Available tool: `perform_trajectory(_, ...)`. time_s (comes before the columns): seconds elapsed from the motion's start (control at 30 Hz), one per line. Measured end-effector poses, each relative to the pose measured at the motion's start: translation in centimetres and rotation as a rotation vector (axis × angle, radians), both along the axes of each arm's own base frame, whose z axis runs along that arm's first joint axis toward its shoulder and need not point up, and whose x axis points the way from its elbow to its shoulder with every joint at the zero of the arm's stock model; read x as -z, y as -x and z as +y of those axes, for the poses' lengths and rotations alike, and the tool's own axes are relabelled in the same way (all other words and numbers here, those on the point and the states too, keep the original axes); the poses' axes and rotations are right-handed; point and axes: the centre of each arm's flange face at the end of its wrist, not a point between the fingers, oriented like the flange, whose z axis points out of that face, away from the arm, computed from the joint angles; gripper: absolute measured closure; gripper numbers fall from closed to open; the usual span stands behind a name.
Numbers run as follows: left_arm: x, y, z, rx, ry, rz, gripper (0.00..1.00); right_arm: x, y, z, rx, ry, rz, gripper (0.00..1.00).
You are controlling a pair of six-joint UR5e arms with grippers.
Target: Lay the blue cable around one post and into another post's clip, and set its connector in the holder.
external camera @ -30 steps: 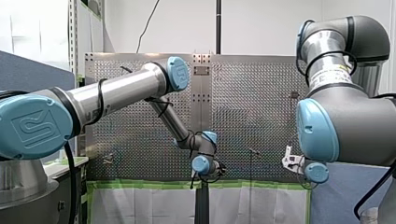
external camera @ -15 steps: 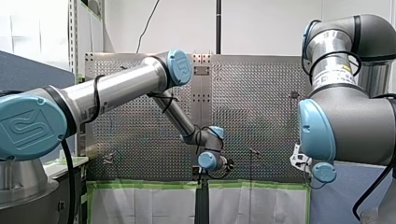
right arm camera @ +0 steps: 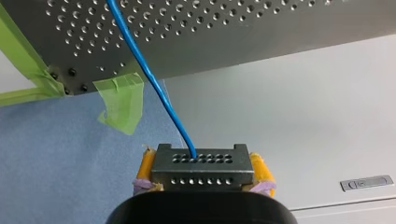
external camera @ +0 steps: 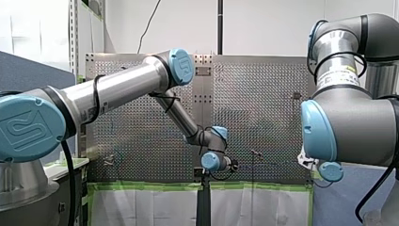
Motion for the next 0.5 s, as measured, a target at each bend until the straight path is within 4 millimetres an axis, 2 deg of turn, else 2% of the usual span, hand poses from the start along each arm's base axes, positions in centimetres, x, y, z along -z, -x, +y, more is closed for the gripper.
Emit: perform_trajectory(0.5, -1.5, -1.5, -0.8, 0.008, 0.043, -0.019, 0.98, -0.5, -0.3, -1.3, -0.018, -0.011, 0.034, 1.0)
